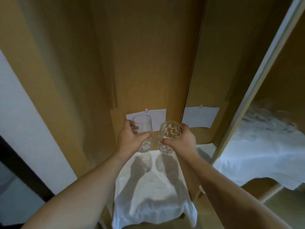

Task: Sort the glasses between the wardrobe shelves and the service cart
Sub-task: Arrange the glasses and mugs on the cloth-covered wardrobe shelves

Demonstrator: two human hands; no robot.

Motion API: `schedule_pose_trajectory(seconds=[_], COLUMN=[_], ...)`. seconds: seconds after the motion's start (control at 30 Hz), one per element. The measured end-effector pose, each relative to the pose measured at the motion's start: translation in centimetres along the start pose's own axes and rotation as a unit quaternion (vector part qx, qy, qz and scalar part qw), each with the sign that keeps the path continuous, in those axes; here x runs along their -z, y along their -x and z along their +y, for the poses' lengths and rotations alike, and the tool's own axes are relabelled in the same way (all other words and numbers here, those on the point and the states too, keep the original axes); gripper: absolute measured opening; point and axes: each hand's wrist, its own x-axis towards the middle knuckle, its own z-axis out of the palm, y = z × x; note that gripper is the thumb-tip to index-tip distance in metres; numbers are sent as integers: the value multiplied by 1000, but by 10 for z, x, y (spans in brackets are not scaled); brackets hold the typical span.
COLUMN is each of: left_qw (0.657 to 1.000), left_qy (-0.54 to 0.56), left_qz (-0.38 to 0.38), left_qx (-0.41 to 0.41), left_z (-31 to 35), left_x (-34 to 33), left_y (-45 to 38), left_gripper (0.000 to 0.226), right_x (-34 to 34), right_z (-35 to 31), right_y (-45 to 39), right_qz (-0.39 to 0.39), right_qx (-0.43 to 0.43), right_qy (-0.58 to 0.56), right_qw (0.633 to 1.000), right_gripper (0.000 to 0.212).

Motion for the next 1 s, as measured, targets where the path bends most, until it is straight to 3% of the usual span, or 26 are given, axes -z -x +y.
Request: schedule_pose_trajectory(seconds=[0.17, 0.4, 0.7, 1.0], left_qw=[999, 998, 996, 988], left_qy=[-4, 10, 25, 35], left_qz=[23, 31, -27, -104], left_qx=[-36, -58, -81, -108], left_z=[45, 102, 177, 233], left_x=[4, -44, -170, -265], left_y=[38, 115, 193, 198], left_gripper=[72, 71, 70, 70], right_x=[44, 140, 283, 368], right_z=[-6, 40, 119, 161], right_y=[27, 70, 86, 63], right_qz=[-12, -17, 22, 73], right_qx=[37, 28, -7, -51], right_qy=[-3, -40, 10, 3], right_qw=[999, 999, 1000, 996], right_gripper=[85, 103, 114, 117])
